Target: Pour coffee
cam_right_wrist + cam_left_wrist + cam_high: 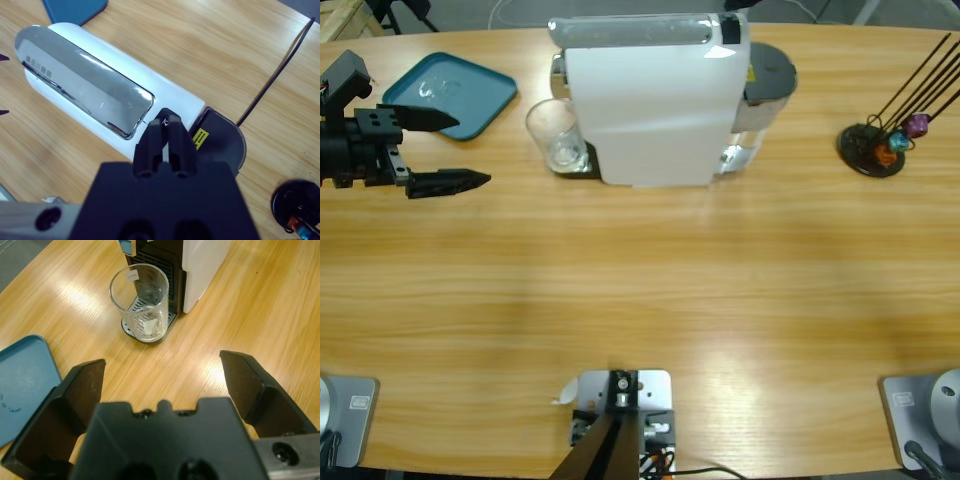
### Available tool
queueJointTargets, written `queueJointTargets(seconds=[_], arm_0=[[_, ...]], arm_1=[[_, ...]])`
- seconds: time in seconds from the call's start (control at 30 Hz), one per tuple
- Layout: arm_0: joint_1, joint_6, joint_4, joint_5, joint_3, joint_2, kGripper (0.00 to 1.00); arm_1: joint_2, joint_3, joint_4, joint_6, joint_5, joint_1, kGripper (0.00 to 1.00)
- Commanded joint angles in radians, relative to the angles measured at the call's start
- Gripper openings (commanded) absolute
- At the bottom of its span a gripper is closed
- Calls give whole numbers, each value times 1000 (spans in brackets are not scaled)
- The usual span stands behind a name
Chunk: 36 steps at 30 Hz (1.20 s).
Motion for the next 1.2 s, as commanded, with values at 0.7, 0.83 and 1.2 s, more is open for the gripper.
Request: queueJointTargets(seconds=[0.7,0.83,1.2], arm_0=[[-5,-21,-11,4,4,30,1000],[-5,-34,-11,10,-3,17,1000],[-8,-39,-10,10,5,13,1000]], arm_1=[[-65,-54,-8,128,-11,-6,1000],[-60,-50,58,232,-14,0,1000],[-38,-38,128,251,-24,17,1000]])
